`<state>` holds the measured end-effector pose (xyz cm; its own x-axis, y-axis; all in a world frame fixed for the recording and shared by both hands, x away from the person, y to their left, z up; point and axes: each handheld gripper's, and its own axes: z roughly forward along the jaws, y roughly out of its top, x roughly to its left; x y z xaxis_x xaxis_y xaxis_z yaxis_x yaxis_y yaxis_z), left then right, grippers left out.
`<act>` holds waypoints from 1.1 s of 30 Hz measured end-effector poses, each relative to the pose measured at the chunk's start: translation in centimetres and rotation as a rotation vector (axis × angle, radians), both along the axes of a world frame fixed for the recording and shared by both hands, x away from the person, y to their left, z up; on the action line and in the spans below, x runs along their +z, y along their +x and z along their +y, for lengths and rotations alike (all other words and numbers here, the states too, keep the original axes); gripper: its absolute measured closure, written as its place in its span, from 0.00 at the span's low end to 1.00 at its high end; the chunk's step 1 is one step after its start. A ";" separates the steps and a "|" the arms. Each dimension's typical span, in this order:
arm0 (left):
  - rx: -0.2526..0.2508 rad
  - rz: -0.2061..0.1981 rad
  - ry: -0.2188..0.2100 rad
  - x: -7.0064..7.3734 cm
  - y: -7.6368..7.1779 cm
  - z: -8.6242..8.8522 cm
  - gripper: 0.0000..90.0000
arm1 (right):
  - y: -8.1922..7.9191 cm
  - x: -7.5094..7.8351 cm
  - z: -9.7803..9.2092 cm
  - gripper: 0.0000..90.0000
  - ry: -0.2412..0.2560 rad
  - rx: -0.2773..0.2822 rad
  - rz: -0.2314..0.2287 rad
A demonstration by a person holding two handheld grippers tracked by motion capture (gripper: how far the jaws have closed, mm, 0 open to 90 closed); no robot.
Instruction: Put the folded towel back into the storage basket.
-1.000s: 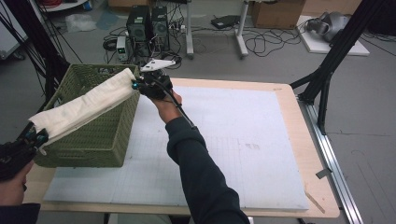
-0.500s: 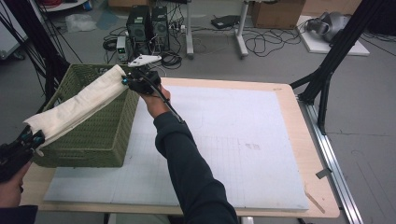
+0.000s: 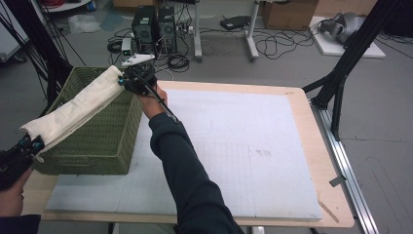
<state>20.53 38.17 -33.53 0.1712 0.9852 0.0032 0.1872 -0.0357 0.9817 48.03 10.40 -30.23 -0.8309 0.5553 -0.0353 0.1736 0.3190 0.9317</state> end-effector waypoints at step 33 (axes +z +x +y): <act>0.066 0.002 -0.005 0.2 2.5 -0.1 0.41 | 1.3 -1.3 1.0 0.67 -0.035 -0.069 -0.007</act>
